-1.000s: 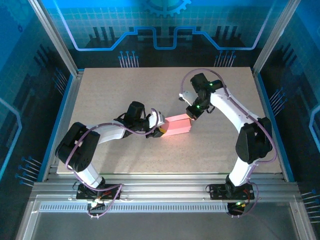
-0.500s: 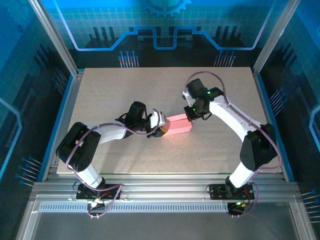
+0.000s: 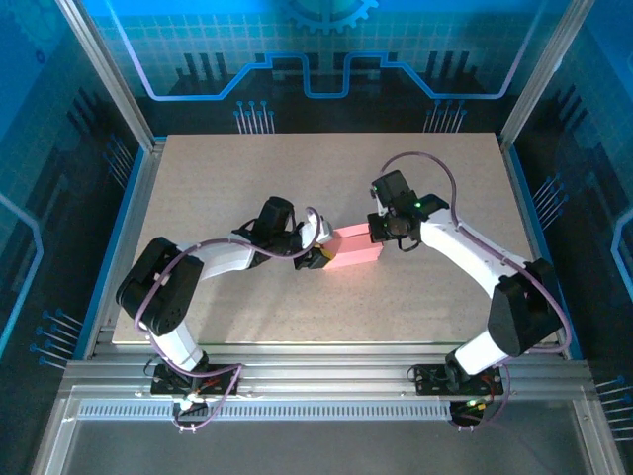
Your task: Fold the paper box
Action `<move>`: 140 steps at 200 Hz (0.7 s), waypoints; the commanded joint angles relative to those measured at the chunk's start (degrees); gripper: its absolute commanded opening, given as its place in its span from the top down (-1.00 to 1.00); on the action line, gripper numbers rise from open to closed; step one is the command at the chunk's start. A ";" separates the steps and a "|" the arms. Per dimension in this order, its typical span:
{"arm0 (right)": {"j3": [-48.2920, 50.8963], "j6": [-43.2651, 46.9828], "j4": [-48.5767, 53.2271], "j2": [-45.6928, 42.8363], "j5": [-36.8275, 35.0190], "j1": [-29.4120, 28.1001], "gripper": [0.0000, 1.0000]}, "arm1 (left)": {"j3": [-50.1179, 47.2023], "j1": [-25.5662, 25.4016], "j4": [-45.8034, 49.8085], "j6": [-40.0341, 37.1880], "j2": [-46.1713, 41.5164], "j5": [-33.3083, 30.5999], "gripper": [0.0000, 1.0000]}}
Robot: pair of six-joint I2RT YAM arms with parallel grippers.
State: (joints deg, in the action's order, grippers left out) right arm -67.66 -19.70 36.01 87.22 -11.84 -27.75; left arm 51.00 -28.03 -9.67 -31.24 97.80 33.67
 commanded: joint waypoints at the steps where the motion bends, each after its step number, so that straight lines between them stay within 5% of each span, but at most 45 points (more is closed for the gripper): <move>1: 3.98 -1.37 -4.45 -1.94 -1.17 -1.10 1.00 | 2.24 0.14 2.32 2.91 1.43 -1.32 0.53; 62: 14.39 1.00 -17.66 -7.21 -3.38 -1.90 1.00 | 3.14 0.21 2.57 4.20 3.36 -1.92 0.51; 140: 22.91 2.04 -27.91 -10.34 -6.78 -2.53 1.00 | 0.46 0.05 -2.23 7.48 1.50 -4.83 0.23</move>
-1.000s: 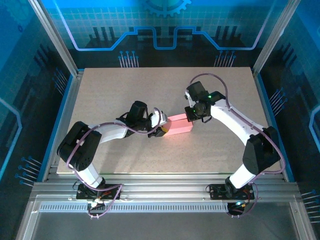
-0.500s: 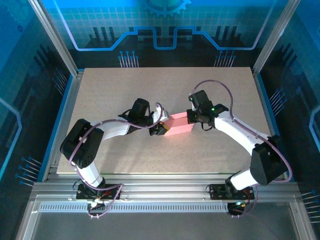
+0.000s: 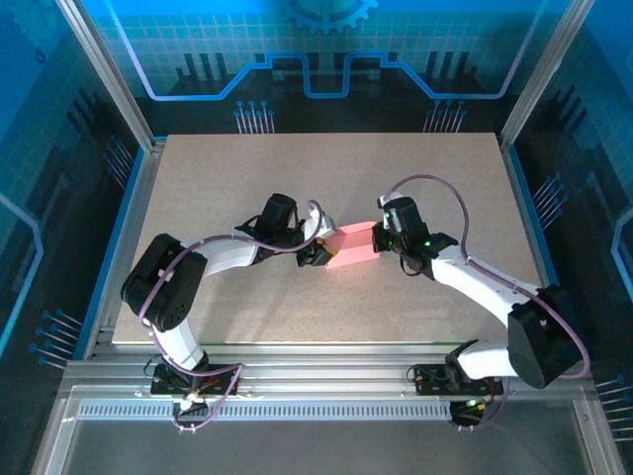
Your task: Fold the paper box
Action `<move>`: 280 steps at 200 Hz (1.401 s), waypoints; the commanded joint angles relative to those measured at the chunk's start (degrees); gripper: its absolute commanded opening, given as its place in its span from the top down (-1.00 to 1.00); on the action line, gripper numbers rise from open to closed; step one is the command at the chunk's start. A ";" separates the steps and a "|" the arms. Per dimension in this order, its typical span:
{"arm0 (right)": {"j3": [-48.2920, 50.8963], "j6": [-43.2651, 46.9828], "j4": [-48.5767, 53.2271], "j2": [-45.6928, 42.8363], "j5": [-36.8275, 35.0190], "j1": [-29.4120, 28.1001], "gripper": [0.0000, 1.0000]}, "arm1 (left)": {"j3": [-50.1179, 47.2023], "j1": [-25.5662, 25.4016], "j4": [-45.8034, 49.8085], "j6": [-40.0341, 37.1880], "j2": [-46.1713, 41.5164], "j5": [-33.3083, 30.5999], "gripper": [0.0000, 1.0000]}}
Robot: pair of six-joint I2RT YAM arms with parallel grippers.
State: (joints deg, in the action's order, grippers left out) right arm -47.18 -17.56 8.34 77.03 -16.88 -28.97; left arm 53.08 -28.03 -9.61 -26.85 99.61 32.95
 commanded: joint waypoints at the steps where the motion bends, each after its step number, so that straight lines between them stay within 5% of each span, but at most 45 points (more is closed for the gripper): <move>1: 2.44 -0.06 -0.34 -0.23 -1.83 -1.33 1.00 | -1.64 0.06 -2.37 3.19 -0.35 -4.20 0.22; 26: 3.97 -0.55 -1.82 -1.13 -3.03 -1.35 1.00 | -1.64 -0.53 -4.32 4.74 -0.80 -4.67 0.08; 50: 4.79 -0.95 -2.45 -1.86 -4.37 -1.53 1.00 | -2.29 -1.64 -6.84 6.72 -1.35 -8.03 -0.34; 120: 4.67 -0.66 -1.10 -2.30 -4.99 -1.88 0.99 | -5.66 -3.16 -9.47 9.43 -6.37 -12.72 -0.97; 190: 2.72 0.49 0.10 -0.61 -5.96 -2.40 0.98 | -7.37 -2.91 -8.24 21.53 -16.16 -16.33 -0.98; 234: 2.61 1.03 -0.25 -0.15 -4.28 -2.48 0.98 | 1.19 -2.08 11.30 24.23 -17.19 -21.54 -0.98; 280: 1.72 1.57 1.17 0.46 -2.95 -2.50 0.97 | 18.40 -3.33 39.68 23.23 -11.83 -21.54 -0.59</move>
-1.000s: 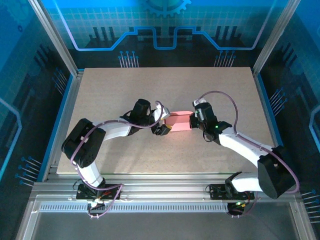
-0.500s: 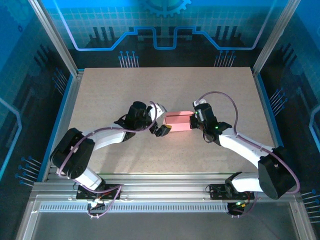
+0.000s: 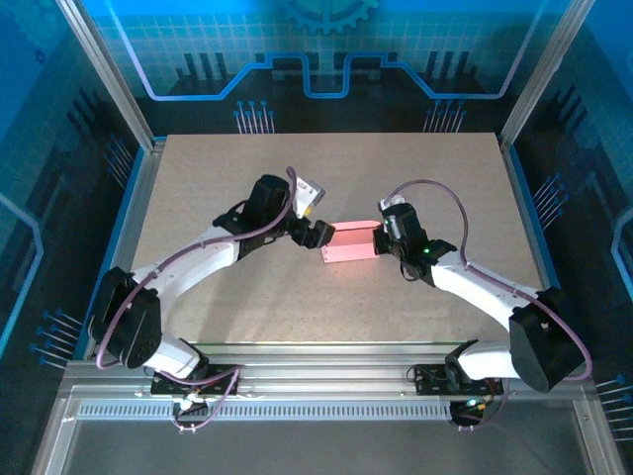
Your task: Fold the paper box
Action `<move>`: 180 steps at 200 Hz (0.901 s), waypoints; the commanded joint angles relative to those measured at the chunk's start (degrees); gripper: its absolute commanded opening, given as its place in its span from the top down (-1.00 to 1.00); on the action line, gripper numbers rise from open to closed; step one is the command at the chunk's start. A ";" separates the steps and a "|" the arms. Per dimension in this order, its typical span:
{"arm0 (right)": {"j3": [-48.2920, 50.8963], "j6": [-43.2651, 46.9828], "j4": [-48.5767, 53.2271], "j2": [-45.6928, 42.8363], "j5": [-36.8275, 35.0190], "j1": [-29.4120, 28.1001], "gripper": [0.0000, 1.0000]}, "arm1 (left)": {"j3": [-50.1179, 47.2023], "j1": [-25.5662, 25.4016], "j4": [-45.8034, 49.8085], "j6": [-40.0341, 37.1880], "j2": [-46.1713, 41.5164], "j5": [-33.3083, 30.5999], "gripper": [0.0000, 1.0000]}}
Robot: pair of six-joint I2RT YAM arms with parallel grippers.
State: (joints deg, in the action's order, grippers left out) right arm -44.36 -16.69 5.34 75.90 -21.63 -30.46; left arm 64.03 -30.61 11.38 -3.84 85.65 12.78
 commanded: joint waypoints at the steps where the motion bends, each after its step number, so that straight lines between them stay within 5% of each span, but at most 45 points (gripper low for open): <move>1: -1.14 0.69 4.16 1.61 1.82 -1.06 0.97 | 7.70 -0.76 19.13 0.14 2.24 -1.40 -0.58; 22: -1.06 0.56 4.16 2.14 2.45 -1.04 0.97 | 13.40 -1.19 26.98 -2.71 3.97 -2.91 -0.30; 75: -1.04 0.44 4.41 1.66 2.89 -1.08 0.96 | 21.13 -2.88 36.27 -15.89 9.49 -7.29 -0.13; 85: -1.07 0.51 4.41 1.71 2.98 -1.07 0.96 | 22.95 -2.88 37.58 -16.20 11.16 -7.61 0.02; 180: -1.17 0.12 4.76 2.12 3.75 -0.97 0.96 | 35.59 -2.88 42.40 -17.34 23.19 -9.30 0.24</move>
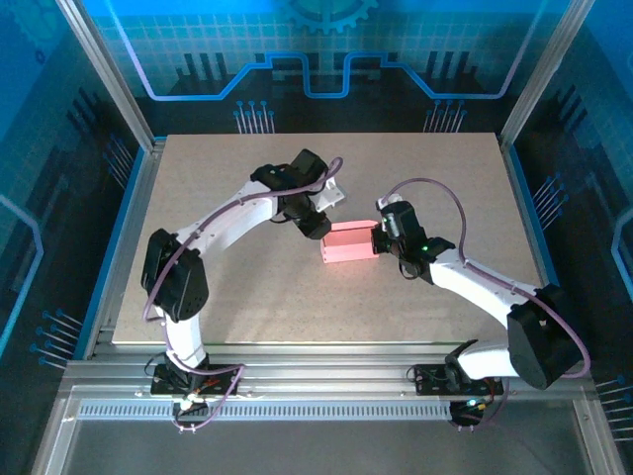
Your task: Fold the paper box
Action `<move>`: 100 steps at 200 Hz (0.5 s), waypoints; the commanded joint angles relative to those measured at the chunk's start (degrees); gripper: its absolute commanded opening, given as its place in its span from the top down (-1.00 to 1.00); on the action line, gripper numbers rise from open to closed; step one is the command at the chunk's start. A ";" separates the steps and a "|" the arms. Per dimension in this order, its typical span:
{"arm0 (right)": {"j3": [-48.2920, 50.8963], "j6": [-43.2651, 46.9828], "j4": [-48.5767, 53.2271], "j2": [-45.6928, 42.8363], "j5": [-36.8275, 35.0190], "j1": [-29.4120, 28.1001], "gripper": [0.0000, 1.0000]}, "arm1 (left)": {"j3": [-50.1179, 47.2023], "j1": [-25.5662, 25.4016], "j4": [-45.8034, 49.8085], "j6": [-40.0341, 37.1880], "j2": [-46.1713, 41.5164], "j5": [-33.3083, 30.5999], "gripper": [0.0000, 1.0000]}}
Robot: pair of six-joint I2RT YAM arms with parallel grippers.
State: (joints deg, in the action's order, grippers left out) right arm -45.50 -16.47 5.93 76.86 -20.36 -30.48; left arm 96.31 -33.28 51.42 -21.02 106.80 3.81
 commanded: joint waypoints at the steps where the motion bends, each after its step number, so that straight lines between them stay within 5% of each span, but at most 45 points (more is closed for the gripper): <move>1: 0.01 -0.12 4.17 1.13 2.50 -0.97 0.96 | 3.38 -0.26 2.32 -0.12 2.06 -0.23 0.24; 100: 0.41 -0.58 3.74 0.84 3.04 -1.03 0.96 | 7.49 -0.17 4.28 2.01 6.30 1.47 0.55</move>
State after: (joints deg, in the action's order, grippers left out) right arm -45.50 -16.49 5.93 76.86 -19.88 -30.48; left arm 101.97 -33.28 53.15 -19.64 112.27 4.34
